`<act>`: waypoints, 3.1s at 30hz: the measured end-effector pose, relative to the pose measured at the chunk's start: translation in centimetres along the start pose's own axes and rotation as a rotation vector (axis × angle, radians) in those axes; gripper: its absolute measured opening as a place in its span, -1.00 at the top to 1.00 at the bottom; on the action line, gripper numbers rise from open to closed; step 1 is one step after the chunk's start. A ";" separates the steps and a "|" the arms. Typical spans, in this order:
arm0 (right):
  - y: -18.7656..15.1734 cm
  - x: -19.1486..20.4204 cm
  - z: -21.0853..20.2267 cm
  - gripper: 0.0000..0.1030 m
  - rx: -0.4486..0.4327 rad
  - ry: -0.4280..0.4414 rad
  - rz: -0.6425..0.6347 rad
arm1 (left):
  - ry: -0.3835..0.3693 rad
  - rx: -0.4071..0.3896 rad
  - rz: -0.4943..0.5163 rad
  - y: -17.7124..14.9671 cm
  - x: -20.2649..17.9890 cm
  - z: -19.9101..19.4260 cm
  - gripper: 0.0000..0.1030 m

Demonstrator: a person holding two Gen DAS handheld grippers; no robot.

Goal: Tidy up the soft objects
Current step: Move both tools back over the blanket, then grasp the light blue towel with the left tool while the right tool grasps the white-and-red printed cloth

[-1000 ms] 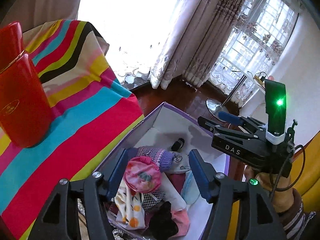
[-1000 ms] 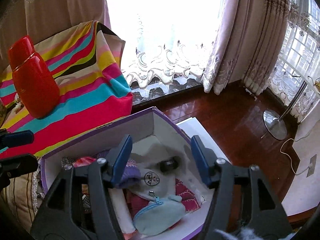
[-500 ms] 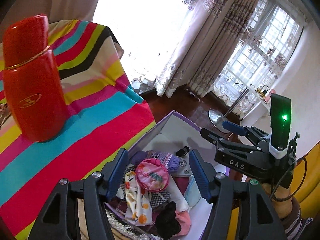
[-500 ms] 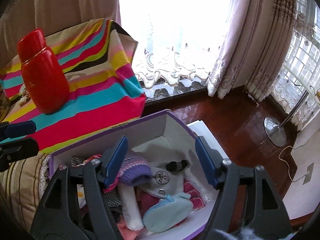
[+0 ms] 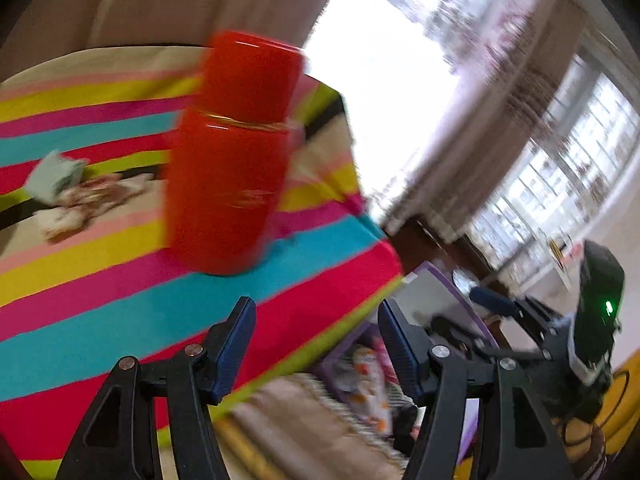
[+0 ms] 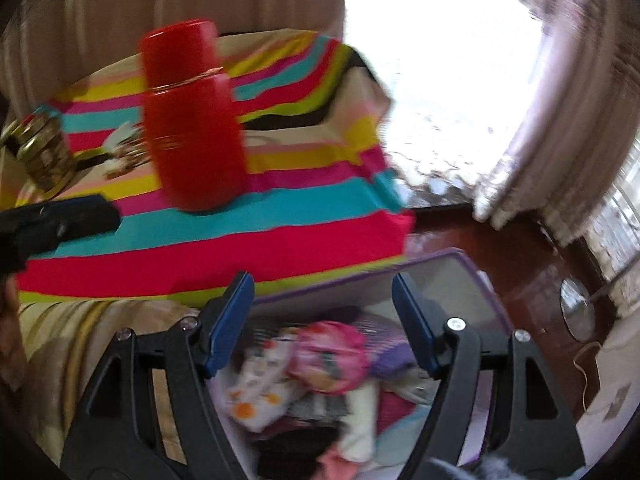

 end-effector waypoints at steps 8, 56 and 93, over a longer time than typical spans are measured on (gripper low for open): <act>2.9 10.4 0.7 -0.44 0.022 0.171 -0.084 | 0.175 -0.131 -0.152 1.6 9.8 -5.1 -0.25; 15.9 28.6 25.9 -0.49 0.080 0.105 0.071 | 0.436 0.004 -0.356 12.0 33.9 4.8 -0.33; 13.1 30.0 15.3 0.66 -0.016 0.284 -0.070 | 0.484 -0.191 -0.209 9.2 24.5 -5.2 0.77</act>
Point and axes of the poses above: each gripper's, at about its wrist camera, not at the fingertips, and z roughly the way its jaws point, x to its left, y to its top, the point moved 2 cm from there along z, roughly the way its jaws point, and after that the axes turned 2 degrees about -y, right-handed, at the moved point
